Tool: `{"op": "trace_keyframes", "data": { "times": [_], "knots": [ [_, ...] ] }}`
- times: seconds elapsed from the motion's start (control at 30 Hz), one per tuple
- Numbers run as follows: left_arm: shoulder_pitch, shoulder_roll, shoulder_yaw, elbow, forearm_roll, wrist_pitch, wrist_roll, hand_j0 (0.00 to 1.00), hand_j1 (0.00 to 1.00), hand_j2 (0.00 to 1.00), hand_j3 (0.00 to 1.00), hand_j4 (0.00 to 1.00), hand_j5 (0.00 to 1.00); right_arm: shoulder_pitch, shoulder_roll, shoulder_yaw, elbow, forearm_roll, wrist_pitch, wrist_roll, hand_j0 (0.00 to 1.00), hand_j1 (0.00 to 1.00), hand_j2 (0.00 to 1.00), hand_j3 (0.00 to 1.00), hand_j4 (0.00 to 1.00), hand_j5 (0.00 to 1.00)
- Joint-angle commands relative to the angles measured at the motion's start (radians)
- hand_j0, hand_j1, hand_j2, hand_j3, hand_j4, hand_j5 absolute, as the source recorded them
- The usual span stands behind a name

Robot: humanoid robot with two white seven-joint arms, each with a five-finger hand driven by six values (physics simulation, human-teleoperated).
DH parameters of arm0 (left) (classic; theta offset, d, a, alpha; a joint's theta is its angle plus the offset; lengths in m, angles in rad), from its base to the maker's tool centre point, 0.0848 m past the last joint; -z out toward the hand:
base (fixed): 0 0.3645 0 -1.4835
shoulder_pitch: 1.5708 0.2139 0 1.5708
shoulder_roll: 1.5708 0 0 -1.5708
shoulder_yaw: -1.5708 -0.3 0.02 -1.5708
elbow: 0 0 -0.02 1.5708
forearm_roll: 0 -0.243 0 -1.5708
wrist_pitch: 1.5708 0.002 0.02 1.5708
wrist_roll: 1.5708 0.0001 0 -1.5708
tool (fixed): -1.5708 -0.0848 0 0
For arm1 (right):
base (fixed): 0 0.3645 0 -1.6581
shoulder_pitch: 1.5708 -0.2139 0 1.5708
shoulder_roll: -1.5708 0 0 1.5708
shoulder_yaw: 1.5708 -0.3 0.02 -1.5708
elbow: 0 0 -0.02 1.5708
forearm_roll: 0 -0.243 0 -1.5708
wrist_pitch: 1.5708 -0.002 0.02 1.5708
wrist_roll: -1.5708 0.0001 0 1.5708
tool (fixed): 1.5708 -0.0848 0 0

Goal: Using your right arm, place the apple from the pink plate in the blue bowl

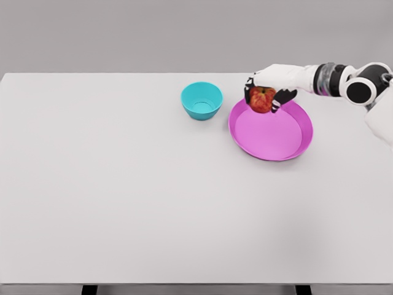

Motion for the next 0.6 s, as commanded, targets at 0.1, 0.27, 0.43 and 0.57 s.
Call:
{"op": "trace_keyframes", "data": {
  "times": [0.1,0.27,0.43,0.57],
  "knots": [
    [0.0,0.0,0.0,0.0,0.0,0.0,0.0,1.0,1.0,1.0,1.0,1.0,1.0,-0.009,0.031,-0.009,0.007,0.011,0.004,0.0,0.48,0.48,0.48,0.48,0.48,0.48],
    [0.0,0.0,0.0,0.0,0.0,0.0,0.0,1.0,1.0,1.0,1.0,1.0,1.0,-0.023,0.07,-0.009,0.011,0.03,0.015,0.0,0.48,0.48,0.48,0.48,0.48,0.48],
    [0.0,0.0,0.0,0.0,0.0,0.0,0.0,1.0,1.0,1.0,1.0,1.0,1.0,-0.037,0.113,-0.026,0.025,0.071,0.025,0.0,0.48,0.48,0.48,0.48,0.48,0.48],
    [0.0,0.0,0.0,0.0,0.0,0.0,0.0,1.0,1.0,1.0,1.0,1.0,1.0,-0.058,0.155,-0.026,0.06,0.096,0.027,0.0,0.48,0.48,0.48,0.48,0.48,0.48]
  ]
}}
